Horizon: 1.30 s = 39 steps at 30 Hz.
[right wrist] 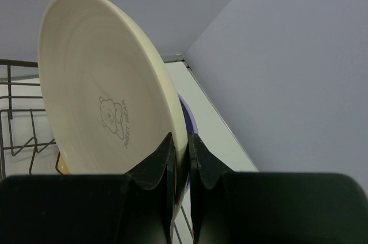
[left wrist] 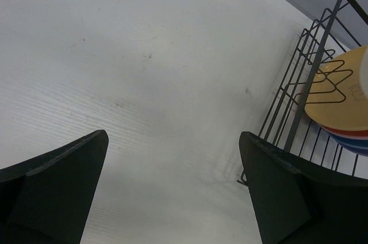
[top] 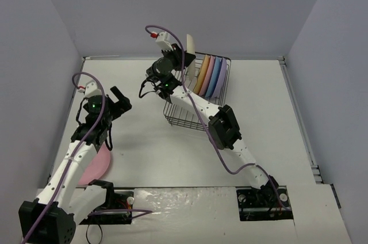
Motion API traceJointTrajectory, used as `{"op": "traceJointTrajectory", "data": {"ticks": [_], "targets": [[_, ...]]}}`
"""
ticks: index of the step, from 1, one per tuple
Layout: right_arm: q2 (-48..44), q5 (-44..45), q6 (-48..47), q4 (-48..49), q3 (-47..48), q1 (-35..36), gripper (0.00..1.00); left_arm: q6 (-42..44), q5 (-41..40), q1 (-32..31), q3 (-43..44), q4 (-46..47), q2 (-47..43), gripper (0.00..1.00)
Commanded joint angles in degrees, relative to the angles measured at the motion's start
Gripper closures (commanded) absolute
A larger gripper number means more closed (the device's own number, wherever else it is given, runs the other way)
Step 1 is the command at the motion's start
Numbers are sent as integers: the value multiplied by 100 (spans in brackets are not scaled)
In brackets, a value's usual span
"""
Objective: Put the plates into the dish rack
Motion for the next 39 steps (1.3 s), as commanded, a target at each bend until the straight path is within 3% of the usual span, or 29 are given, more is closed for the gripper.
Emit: {"op": "traceJointTrajectory", "data": {"ticks": [1, 24, 31, 39], "targets": [[122, 28, -246, 272, 492, -109, 100, 65, 75, 163, 21, 332, -219, 3], [610, 459, -312, 926, 613, -337, 100, 57, 363, 270, 1, 433, 32, 3], [873, 345, -217, 541, 1219, -493, 100, 89, 363, 278, -5, 398, 23, 3], [820, 345, -352, 579, 833, -646, 100, 78, 407, 290, 13, 474, 190, 3]]}}
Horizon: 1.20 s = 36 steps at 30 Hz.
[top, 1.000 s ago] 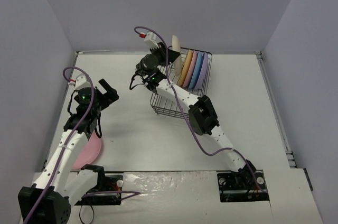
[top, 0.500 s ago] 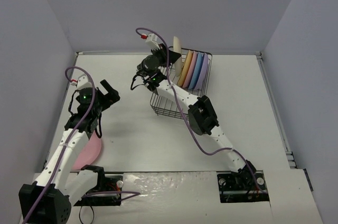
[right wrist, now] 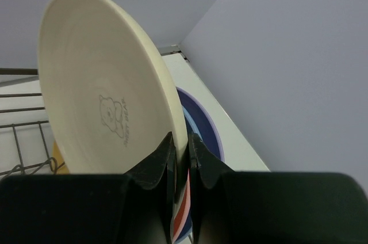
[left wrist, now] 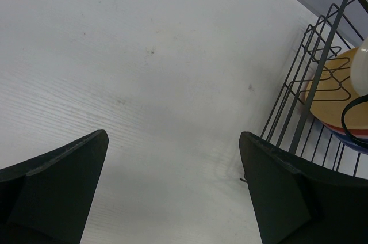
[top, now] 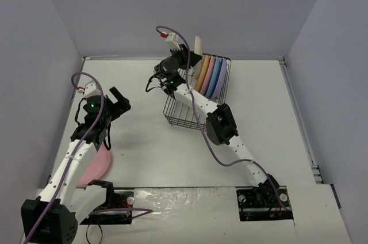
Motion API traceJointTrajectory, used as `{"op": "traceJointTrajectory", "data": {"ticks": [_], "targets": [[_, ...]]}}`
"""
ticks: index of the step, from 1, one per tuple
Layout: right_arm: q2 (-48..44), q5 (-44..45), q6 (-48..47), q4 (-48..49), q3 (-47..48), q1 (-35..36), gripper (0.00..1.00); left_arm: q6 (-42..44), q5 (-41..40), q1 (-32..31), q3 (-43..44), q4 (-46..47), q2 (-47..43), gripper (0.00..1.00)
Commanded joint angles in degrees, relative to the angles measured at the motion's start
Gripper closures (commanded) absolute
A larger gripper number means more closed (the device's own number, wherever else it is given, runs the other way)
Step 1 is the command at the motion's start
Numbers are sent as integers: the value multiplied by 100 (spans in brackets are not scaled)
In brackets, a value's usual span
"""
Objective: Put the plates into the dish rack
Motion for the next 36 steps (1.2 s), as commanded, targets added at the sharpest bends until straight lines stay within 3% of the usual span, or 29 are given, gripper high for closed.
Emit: {"op": "traceJointTrajectory", "data": {"ticks": [1, 8, 20, 23, 31, 36], "targets": [[-166, 322, -105, 228, -49, -104, 100, 70, 100, 41, 128, 402, 154, 3], [330, 15, -592, 184, 317, 20, 100, 60, 202, 57, 142, 445, 319, 3], [163, 446, 785, -78, -140, 47, 97, 68, 290, 57, 169, 499, 478, 3], [155, 587, 1006, -60, -228, 47, 77, 77, 282, 66, 160, 499, 460, 3], [-26, 667, 842, 362, -499, 56, 34, 120, 320, 62, 189, 468, 439, 3], [-371, 526, 832, 383, -500, 75, 19, 130, 391, 65, 276, 401, 423, 3]]}}
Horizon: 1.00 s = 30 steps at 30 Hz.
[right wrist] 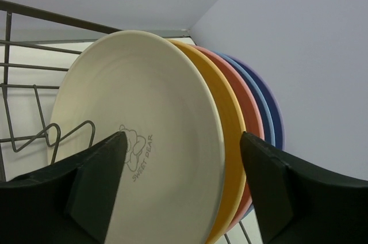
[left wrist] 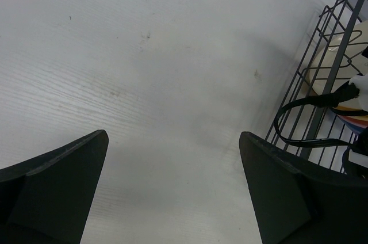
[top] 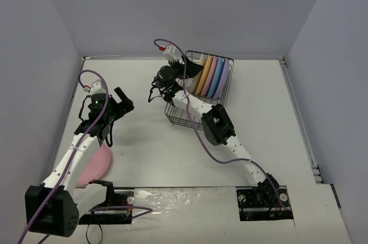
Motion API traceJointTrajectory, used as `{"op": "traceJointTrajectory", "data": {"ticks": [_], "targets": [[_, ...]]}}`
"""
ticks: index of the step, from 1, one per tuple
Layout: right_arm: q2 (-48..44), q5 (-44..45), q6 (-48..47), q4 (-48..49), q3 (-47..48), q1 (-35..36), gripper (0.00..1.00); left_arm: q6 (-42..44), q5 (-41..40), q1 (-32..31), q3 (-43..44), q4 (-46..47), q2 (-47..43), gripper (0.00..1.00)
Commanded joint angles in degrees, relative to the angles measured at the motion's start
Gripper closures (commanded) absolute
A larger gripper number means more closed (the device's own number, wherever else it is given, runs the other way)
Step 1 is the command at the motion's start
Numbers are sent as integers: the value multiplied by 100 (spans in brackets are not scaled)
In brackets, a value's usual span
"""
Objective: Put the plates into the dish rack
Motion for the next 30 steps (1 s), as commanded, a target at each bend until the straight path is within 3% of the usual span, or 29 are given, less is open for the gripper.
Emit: {"op": "traceJointTrajectory", "data": {"ticks": [1, 5, 10, 13, 15, 16, 18, 22, 27, 30], "targets": [[-866, 479, 54, 546, 61, 20, 16, 115, 113, 50, 286, 233, -104, 3], [-1194, 313, 271, 268, 27, 112, 8, 114, 270, 55, 334, 200, -138, 3], [-1879, 40, 1455, -1551, -143, 301, 0, 115, 350, 51, 479, 19, -250, 3], [-2537, -1422, 3657, -4306, -225, 439, 0, 172, 455, 56, 552, -61, -389, 3], [-2938, -4009, 5434, -6996, 101, 238, 0, 210, 459, 56, 640, -270, -502, 3], [-3228, -5584, 5856, -7257, -52, -1, 0, 219, 447, 60, 678, -372, -563, 3], [-3828, -8289, 6541, -7328, -617, -376, 0, 229, 422, 65, 753, -604, -683, 3], [-4818, -10732, 7143, -6776, -2138, -876, 0, 77, 140, 84, 912, -1292, -874, 3], [-5879, -12609, 7504, -6242, -3767, -909, 0, -576, -601, 172, 836, -2549, -1158, 3], [-6773, -12414, 7625, -5455, -5183, -739, 0, -869, -868, 302, 635, -3214, -1533, 3]]}}
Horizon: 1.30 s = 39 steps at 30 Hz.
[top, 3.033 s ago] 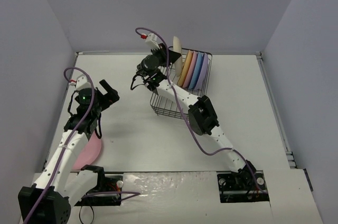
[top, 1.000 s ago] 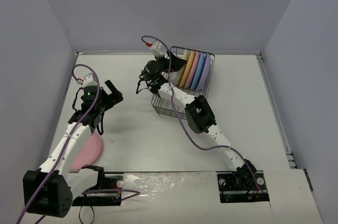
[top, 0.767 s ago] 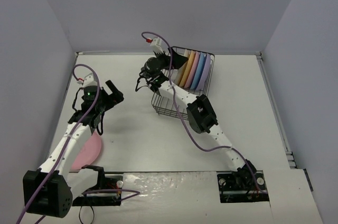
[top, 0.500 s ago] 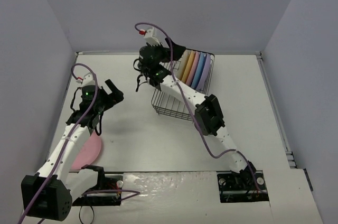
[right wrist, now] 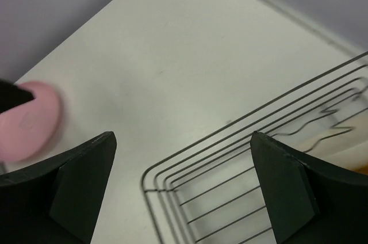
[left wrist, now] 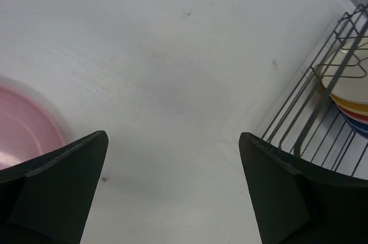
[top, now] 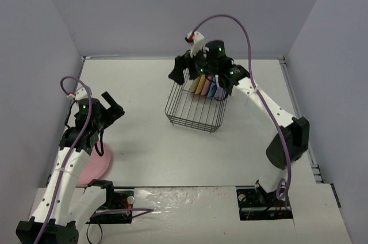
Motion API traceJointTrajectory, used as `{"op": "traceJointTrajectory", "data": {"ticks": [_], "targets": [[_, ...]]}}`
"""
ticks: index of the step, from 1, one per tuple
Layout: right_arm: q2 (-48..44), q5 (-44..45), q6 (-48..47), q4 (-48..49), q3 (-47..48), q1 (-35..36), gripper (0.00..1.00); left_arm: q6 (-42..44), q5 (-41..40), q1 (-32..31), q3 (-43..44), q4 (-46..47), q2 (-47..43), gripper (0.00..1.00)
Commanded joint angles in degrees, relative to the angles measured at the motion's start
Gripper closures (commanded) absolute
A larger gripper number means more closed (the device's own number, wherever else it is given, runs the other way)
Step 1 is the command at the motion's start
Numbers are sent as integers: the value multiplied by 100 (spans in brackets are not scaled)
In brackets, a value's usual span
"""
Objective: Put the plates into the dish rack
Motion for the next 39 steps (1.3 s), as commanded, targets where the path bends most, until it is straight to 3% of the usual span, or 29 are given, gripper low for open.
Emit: {"op": "traceJointTrajectory", "data": {"ticks": [1, 7, 19, 22, 34, 39], "targets": [[-1208, -950, 644, 926, -1474, 480, 0, -669, -740, 249, -84, -1346, -497, 3], [-2270, 440, 1146, 1668, -3180, 503, 0, -582, -711, 595, -595, -1755, -689, 3], [-2813, 1322, 1215, 1827, -3997, 385, 0, -811, -943, 570, -1404, -953, 765, 7], [-2758, 1364, 1210, 1774, -3987, 317, 0, -760, -1116, 549, -1359, -868, 1199, 24], [-2695, 1477, 1426, 1785, -4070, 2, 0, -932, -1856, -33, -901, -871, 2520, 62], [-2759, 1573, 1461, 1772, -4121, -101, 0, -911, -1922, -188, -703, -919, 2833, 92]]}}
